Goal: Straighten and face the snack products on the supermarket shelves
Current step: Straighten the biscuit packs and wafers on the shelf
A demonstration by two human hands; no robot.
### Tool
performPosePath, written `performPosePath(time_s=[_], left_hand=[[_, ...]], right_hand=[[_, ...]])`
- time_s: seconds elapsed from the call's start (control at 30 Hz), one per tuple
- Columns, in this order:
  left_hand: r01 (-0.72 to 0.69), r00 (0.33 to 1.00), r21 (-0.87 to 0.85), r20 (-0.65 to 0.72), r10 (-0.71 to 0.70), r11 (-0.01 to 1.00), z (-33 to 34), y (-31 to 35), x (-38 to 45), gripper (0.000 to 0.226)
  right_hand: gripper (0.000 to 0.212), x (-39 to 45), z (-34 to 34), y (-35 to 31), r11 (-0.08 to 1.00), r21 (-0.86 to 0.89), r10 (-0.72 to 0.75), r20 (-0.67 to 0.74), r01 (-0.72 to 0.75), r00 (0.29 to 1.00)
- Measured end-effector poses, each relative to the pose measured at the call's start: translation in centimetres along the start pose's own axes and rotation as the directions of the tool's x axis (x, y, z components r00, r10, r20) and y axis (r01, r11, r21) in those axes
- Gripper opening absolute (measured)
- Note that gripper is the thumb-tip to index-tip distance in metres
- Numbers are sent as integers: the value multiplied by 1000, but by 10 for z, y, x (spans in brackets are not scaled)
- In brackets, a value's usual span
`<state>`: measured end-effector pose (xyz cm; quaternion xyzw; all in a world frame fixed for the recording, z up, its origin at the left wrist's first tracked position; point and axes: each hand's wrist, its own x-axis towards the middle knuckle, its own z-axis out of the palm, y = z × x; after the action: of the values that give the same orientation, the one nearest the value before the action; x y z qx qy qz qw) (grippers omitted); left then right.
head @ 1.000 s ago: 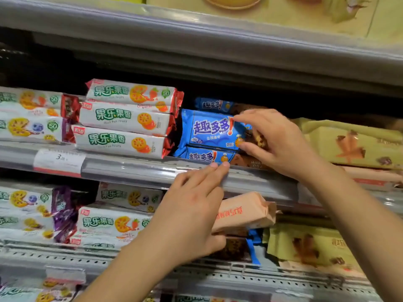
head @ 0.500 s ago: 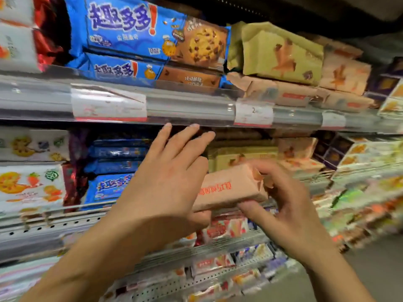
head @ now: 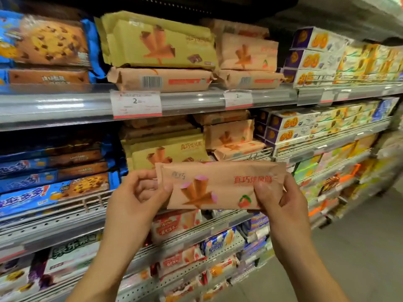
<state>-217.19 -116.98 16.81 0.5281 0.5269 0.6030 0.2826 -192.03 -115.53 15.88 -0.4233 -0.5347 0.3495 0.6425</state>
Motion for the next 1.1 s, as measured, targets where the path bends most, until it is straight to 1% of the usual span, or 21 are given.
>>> performPosePath(time_s=[0.07, 0.1, 0.13, 0.2, 0.27, 0.33, 0.43, 0.53, 0.6, 0.7, 0.8, 0.83, 0.9, 1.0, 1.1], left_hand=[[48, 998, -98, -30, -51, 994, 36, -7, -7, 28], [72, 996, -125, -40, -77, 990, 54, -12, -11, 24], [95, 993, -146, -52, -104, 985, 72, -15, -16, 18], [136, 986, -155, -77, -149, 979, 106, -21, -26, 5], [152, 983, -144, -84, -166, 978, 137, -23, -35, 14], [162, 984, -108, -55, -169, 981, 162, -20, -42, 23], [193, 981, -29, -17, -194, 981, 187, -17, -43, 35], [170, 985, 40, 3, -170, 985, 198, -16, -31, 50], [150, 988, 83, 32, -153, 985, 201, -14, -19, 63], [102, 995, 113, 1, -102, 988, 204, -15, 6, 68], [103, 994, 169, -43, -97, 980, 210, -14, 37, 72], [103, 994, 179, -45, -96, 979, 213, -14, 46, 71], [71, 997, 191, -31, -67, 979, 216, -14, 63, 67], [-14, 1000, 299, 15, 10, 954, 220, -24, 84, 75], [-54, 998, 436, 14, 53, 898, 224, -32, 99, 76]], right_hand=[[42, 7, -29, 5, 998, 45, 34, -38, -32, 999], [43, 10, -44, 10, 999, 37, 38, -60, -36, 997], [42, 12, -60, 15, 999, 5, 34, -77, -34, 996], [33, 17, -89, 27, 998, -53, 12, -93, -17, 996], [25, 26, -114, 39, 996, -92, -11, -130, 0, 992], [21, 37, -131, 51, 996, -91, -21, -161, 7, 987], [19, 55, -142, 67, 987, -162, -45, -158, 19, 986], [24, 73, -140, 83, 952, -299, -112, -135, 67, 985], [35, 84, -133, 89, 938, -341, -102, -104, 61, 989], [47, 103, -124, 94, 953, -300, -52, -47, 35, 998], [65, 127, -116, 96, 967, -252, -30, -7, 27, 1000], [66, 135, -113, 96, 964, -261, -44, 15, 46, 999], [60, 155, -108, 94, 942, -323, -79, 66, 97, 995], [51, 185, -95, 97, 875, -455, -105, 153, 164, 983], [59, 208, -84, 109, 817, -535, -117, 210, 214, 971]])
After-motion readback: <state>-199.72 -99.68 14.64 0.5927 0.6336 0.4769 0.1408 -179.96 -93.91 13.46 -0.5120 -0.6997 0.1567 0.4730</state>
